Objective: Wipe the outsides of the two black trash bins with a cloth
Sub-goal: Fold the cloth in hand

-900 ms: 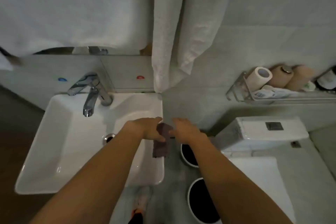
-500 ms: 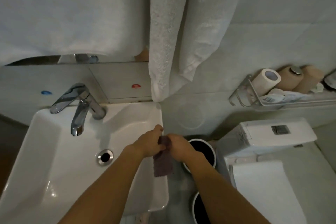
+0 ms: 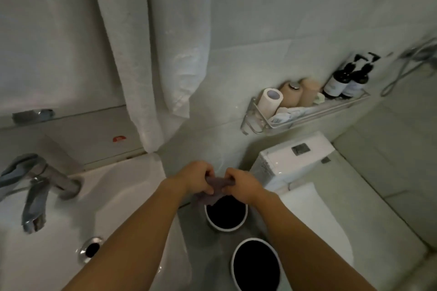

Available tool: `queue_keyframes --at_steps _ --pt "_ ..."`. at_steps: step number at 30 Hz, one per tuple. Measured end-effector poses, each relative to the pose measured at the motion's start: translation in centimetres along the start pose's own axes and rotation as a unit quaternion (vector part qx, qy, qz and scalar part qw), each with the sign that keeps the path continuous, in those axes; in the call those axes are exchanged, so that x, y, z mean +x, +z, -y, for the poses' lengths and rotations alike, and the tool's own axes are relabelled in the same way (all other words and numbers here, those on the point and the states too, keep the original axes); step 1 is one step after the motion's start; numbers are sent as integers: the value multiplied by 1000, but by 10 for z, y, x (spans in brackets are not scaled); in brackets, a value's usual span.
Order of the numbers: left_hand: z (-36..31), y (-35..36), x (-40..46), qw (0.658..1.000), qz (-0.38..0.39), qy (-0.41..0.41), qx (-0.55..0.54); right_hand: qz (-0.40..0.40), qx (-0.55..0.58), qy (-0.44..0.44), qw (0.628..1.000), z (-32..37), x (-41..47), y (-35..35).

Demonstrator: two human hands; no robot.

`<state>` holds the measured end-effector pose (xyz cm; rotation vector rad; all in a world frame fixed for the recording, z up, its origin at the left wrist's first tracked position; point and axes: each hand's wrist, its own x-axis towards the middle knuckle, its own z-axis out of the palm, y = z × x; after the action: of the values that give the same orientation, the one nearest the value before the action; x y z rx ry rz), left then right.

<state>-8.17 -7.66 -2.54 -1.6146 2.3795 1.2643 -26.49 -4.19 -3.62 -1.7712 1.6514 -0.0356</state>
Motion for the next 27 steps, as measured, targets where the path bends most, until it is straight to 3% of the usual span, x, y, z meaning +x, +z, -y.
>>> queue_keyframes --at_steps 6,14,27 --pt "-59 32 50 996 1 83 15 -101 25 53 993 -72 -33 -25" --pt "-93 156 139 990 -18 135 17 -192 68 82 976 -224 -39 9" --pt "-61 332 288 976 -63 208 -2 -329 94 62 938 -425 17 112"
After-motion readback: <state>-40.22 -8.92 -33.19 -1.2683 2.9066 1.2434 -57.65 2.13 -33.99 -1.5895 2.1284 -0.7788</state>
